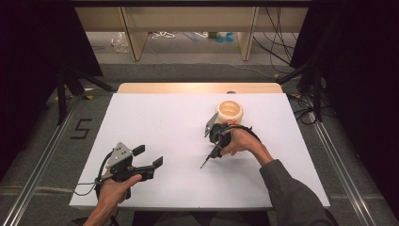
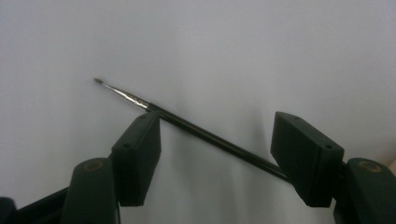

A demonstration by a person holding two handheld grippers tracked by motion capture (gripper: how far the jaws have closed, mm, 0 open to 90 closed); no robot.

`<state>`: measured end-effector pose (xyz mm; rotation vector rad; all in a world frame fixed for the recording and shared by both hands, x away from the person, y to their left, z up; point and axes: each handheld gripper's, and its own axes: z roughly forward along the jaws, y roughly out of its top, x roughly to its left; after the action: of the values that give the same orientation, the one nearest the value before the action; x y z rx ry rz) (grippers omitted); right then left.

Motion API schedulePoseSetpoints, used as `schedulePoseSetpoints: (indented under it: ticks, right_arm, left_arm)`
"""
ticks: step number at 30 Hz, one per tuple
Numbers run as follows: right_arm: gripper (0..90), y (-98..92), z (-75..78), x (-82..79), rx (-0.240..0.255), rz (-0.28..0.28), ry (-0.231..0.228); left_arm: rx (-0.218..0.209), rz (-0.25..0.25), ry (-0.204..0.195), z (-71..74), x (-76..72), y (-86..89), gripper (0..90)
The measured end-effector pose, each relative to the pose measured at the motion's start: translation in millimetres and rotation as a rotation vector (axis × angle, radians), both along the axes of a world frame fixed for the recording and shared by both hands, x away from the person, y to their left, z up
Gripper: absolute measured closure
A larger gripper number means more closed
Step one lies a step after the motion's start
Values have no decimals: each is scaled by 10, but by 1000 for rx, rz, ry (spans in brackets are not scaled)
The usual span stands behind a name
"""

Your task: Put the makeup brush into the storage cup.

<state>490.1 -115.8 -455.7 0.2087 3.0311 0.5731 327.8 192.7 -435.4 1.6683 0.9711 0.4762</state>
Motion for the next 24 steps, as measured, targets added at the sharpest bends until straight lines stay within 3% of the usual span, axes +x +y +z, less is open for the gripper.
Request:
schedulePoseSetpoints:
  ticks: [19,24]
  right_arm:
    - [363,25,-58,55,-1,24,17]
    - [373,24,-83,69,-10,12,44]
  left_arm:
    - [3,5,4,4,-9,3,156]
    - [3,7,5,7,-9,9,156]
